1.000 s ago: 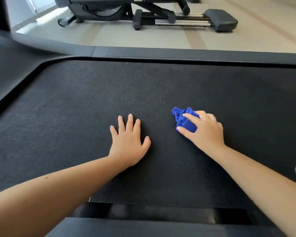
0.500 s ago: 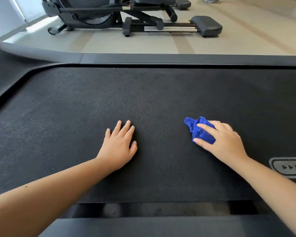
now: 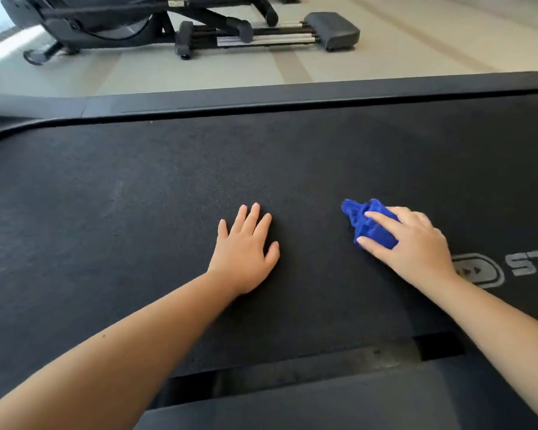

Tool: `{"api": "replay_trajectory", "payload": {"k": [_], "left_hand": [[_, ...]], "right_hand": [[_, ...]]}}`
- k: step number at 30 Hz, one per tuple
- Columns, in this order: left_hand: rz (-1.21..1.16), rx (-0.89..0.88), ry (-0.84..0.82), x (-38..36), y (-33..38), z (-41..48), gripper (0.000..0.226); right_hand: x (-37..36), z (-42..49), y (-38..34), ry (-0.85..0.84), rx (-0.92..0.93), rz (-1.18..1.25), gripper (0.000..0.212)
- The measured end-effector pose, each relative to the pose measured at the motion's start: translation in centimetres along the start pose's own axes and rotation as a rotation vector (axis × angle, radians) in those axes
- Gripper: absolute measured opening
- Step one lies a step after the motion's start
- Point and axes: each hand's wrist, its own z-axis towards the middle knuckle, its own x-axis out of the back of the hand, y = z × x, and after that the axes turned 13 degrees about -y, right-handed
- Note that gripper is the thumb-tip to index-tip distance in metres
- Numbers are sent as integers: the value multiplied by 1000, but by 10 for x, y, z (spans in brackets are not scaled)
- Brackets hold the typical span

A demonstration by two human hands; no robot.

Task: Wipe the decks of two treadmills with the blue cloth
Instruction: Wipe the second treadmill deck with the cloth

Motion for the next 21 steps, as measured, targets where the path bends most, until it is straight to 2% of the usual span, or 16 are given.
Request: {"api": "replay_trajectory", "payload": {"k": [2, 6, 8, 10, 14, 17, 19, 21], "left_hand": [[-7, 9, 20, -4, 1, 0, 57], [-5, 23, 52, -3, 3, 3, 62], [-4, 25, 72, -3, 3, 2, 78], [-14, 27, 81, -5, 3, 0, 86], [-168, 49, 138, -7, -2, 2, 63], [-199, 53, 174, -6, -4, 3, 69], [-191, 51, 177, -6, -5, 3, 78], [-191, 49, 175, -6, -4, 2, 80]], "right_hand": [[6, 5, 23, -8, -172, 8, 54], [4, 22, 16, 29, -248, -4, 55], [-2, 31, -11, 25, -196, 3, 56], [-11, 37, -49, -7, -69, -21, 56], [-28, 51, -120, -77, 140, -13, 56], [-30, 67, -116, -101, 238, -3, 56], [-25, 81, -91, -73, 215, 2, 55], [-16, 100, -60, -50, 27, 2, 54]]}}
